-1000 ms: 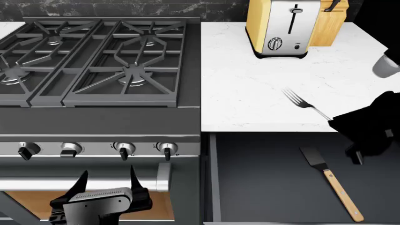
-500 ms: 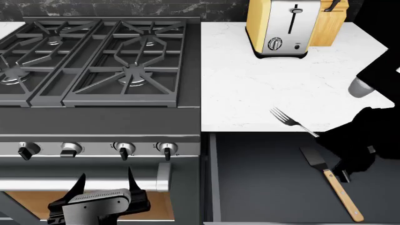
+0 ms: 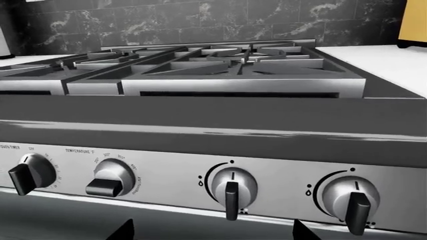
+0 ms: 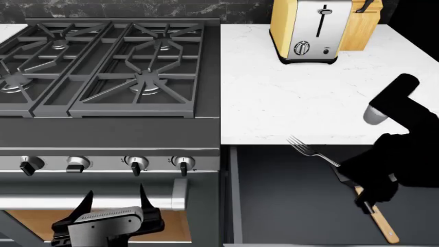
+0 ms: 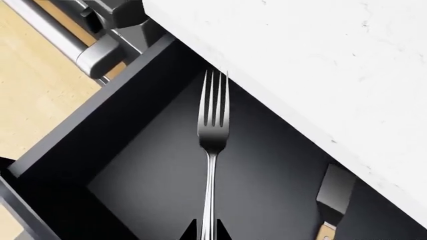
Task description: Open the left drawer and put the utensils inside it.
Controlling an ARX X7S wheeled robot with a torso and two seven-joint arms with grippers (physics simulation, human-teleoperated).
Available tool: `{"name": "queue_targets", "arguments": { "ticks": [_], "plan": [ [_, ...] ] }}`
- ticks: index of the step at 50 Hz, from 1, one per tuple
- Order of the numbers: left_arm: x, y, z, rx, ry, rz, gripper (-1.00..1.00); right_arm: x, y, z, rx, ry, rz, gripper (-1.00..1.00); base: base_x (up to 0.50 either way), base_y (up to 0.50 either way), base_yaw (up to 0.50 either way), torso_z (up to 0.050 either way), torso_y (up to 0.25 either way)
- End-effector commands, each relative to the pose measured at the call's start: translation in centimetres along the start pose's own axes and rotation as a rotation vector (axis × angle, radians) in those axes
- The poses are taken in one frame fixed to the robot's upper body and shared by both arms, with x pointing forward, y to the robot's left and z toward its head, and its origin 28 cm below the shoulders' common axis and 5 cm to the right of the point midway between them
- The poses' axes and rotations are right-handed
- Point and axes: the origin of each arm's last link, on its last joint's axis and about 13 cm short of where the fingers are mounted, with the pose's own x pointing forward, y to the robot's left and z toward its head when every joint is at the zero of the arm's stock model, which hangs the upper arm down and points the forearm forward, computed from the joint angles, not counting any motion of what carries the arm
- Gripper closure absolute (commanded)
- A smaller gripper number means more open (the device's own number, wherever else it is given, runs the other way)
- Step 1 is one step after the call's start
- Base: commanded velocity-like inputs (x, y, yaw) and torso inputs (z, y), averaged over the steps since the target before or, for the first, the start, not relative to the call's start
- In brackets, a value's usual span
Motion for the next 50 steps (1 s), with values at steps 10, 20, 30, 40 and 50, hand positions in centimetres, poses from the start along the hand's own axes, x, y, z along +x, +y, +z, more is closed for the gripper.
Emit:
{"name": "queue_targets", "arguments": {
  "ticks": [10,20,30,40,50],
  "plan": [
    [0.0,0.0,-0.1,-0.003,0.002,0.003,-1.00,2.3,-0.4,-0.1,0.004,0.056,0.005,1.00,0.00,0.00,0.00,0.000,0.000],
    [0.0,0.1,-0.3,-0.004,0.003,0.006,-1.00,3.4,-0.4,-0.5,0.030,0.082,0.010,1.00,0.00,0.00,0.00,0.000,0.000],
    [-0.1,0.2,-0.4,-0.005,0.004,0.011,-1.00,4.4,0.1,-0.9,0.079,0.095,-0.005,1.00,0.00,0.00,0.00,0.000,0.000],
    [-0.1,0.2,-0.3,-0.006,0.002,0.014,-1.00,5.3,0.0,-1.1,0.132,0.126,-0.057,1.00,0.00,0.00,0.00,0.000,0.000],
    [-0.1,0.2,-0.1,-0.007,-0.001,0.013,-1.00,6.5,-0.3,-1.5,0.180,0.167,-0.125,1.00,0.00,0.00,0.00,0.000,0.000]
  ]
}}
